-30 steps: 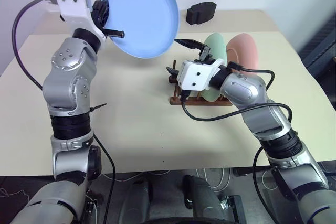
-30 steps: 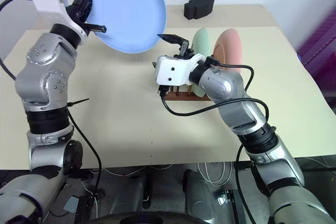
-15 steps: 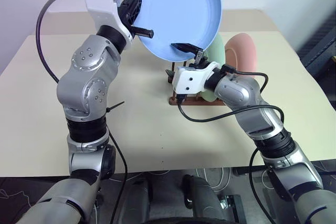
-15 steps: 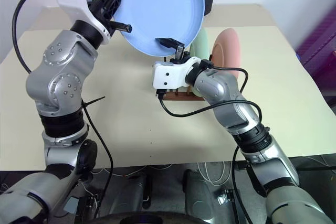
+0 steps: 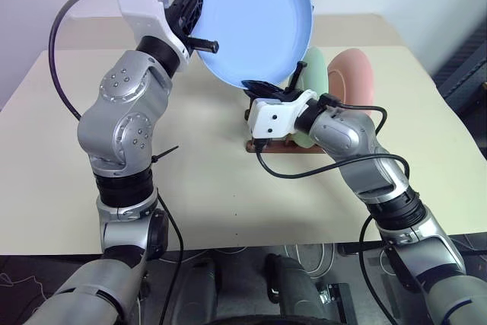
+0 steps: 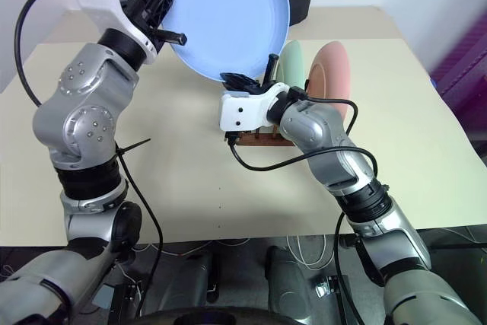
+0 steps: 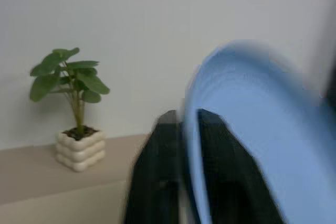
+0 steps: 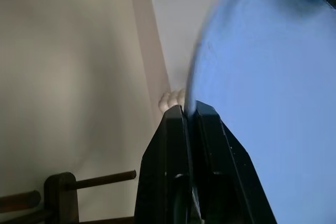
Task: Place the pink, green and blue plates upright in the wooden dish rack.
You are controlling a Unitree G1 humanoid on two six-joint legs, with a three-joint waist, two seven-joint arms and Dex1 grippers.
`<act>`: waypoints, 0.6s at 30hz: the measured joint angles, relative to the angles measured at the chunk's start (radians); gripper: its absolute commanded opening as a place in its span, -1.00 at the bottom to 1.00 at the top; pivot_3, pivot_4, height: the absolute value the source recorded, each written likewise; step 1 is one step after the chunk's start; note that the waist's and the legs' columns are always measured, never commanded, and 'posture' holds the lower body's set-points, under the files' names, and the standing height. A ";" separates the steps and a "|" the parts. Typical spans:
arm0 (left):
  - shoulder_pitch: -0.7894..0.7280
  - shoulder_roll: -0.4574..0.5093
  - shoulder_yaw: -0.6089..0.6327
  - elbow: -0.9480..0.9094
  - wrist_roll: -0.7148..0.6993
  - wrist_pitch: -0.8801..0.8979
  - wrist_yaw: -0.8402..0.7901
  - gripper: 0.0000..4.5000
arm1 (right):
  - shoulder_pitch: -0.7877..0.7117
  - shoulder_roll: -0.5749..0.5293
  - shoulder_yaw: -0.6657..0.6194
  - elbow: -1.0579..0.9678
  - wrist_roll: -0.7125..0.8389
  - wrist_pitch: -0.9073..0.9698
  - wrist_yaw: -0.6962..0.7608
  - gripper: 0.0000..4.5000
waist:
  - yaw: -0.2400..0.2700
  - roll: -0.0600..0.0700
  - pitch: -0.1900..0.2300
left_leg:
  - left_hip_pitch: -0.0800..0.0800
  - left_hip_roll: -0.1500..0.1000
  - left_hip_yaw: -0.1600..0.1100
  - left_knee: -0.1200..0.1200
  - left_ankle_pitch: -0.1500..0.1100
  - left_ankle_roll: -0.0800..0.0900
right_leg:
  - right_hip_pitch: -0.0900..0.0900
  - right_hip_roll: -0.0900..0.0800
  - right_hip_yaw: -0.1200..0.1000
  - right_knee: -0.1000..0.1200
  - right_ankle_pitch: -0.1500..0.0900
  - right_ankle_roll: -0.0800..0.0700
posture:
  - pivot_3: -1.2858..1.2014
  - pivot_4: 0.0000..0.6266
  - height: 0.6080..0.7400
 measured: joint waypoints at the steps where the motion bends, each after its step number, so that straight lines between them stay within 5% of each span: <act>1: 0.000 -0.002 0.007 0.000 -0.005 0.000 0.001 0.13 | 0.000 0.000 0.000 0.003 -0.004 -0.001 0.000 -1.00 | 0.000 0.000 0.000 | 0.000 0.000 0.000 0.000 0.000 0.000 | 0.000 0.000 0.000 0.000 0.000 0.000 | 0.03 -0.52 1.00; 5: -0.023 -0.004 0.057 0.014 -0.026 -0.013 0.027 0.98 | 0.000 0.000 0.000 0.003 -0.015 -0.013 -0.001 -1.00 | -0.001 0.000 0.000 | 0.000 0.000 0.000 0.000 0.000 0.000 | 0.000 0.000 0.000 0.000 0.000 0.000 | 0.03 -0.52 1.00; 13: -0.055 0.158 0.213 0.173 0.001 -0.155 0.053 0.98 | -0.003 0.007 -0.015 0.003 -0.020 -0.046 -0.015 -1.00 | -0.004 0.000 0.000 | 0.001 0.000 0.000 0.000 0.000 0.000 | 0.000 0.000 0.000 0.000 0.000 0.000 | 0.03 -0.52 1.00; 18: 0.118 0.308 0.203 0.253 0.046 -0.248 -0.100 0.98 | -0.046 0.078 -0.106 -0.005 0.084 -0.015 -0.030 -1.00 | -0.004 0.000 0.000 | 0.001 0.000 0.000 -0.001 0.001 -0.002 | 0.000 0.000 0.000 0.001 0.000 0.000 | 0.03 -0.52 1.00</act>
